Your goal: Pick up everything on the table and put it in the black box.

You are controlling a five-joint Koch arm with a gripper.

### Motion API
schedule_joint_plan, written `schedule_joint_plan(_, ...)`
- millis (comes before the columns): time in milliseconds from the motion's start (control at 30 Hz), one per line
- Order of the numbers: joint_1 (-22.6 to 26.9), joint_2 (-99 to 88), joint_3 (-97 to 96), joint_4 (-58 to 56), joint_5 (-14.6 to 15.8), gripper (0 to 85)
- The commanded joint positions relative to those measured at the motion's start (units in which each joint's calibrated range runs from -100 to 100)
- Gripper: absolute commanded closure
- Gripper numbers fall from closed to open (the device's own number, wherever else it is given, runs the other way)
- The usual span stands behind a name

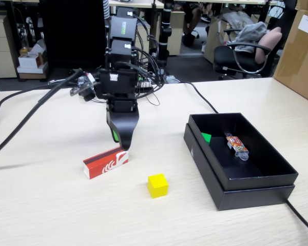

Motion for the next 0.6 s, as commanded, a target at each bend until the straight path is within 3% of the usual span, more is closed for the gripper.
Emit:
schedule_joint_plan(0, -0.5, -10.9, -2.6, 1.2, -1.5, 37.6)
schedule_joint_plan(233, -1.8, -11.9, -4.9, -2.7, -3.3, 37.9)
schedule_joint_plan(567, -3.9, 10.1, 7.8, -7.4, -4.3, 38.0)
